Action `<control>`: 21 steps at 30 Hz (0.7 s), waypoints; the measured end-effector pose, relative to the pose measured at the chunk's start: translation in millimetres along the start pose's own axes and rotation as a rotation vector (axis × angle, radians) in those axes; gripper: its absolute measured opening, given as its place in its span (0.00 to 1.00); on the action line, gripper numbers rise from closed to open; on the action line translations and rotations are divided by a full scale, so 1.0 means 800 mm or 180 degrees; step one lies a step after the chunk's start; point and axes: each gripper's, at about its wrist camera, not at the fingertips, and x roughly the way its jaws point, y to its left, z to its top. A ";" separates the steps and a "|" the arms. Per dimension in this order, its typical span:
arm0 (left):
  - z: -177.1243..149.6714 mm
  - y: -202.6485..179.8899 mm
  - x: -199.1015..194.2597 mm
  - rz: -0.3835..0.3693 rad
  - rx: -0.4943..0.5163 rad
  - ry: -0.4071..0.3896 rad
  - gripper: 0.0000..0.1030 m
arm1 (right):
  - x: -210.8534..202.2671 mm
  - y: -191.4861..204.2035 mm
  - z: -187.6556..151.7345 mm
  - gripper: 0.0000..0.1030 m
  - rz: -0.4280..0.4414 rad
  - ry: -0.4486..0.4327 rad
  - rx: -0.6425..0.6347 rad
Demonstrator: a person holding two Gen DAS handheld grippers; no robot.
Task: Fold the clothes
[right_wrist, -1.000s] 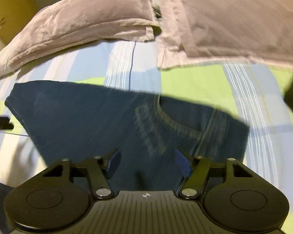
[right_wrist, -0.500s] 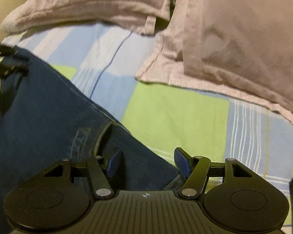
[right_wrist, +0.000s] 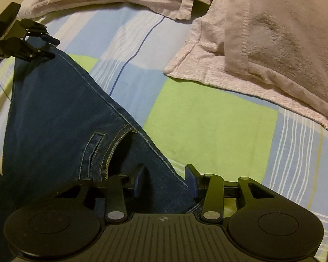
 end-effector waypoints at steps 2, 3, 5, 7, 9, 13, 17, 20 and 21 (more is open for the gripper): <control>0.000 -0.010 -0.003 -0.0012 0.0111 -0.0015 0.10 | 0.004 0.009 0.001 0.40 -0.0107 0.0024 -0.0081; 0.001 -0.019 -0.006 0.0061 0.0212 -0.0026 0.09 | 0.004 0.015 0.001 0.18 -0.0183 0.0040 -0.0137; -0.005 -0.035 -0.018 0.0222 0.0313 -0.0073 0.03 | -0.001 0.033 -0.001 0.05 -0.0368 0.0016 -0.0268; -0.012 -0.049 -0.036 0.0363 0.0336 -0.0152 0.03 | -0.011 0.053 -0.006 0.01 -0.0576 -0.0064 -0.0391; -0.021 -0.062 -0.066 0.0483 0.0263 -0.0278 0.03 | -0.033 0.076 -0.016 0.01 -0.0807 -0.0237 -0.0508; -0.066 -0.101 -0.162 0.0687 -0.0133 -0.0631 0.03 | -0.104 0.143 -0.045 0.00 -0.1195 -0.0664 -0.0743; -0.148 -0.164 -0.262 0.0504 -0.0733 -0.0773 0.03 | -0.160 0.226 -0.105 0.00 -0.1411 -0.0808 -0.0988; -0.219 -0.218 -0.293 0.0221 -0.1301 -0.0531 0.04 | -0.177 0.293 -0.173 0.01 -0.1389 -0.0573 -0.1051; -0.244 -0.238 -0.292 0.0110 -0.1509 -0.0379 0.05 | -0.176 0.311 -0.196 0.01 -0.1342 -0.0429 -0.1019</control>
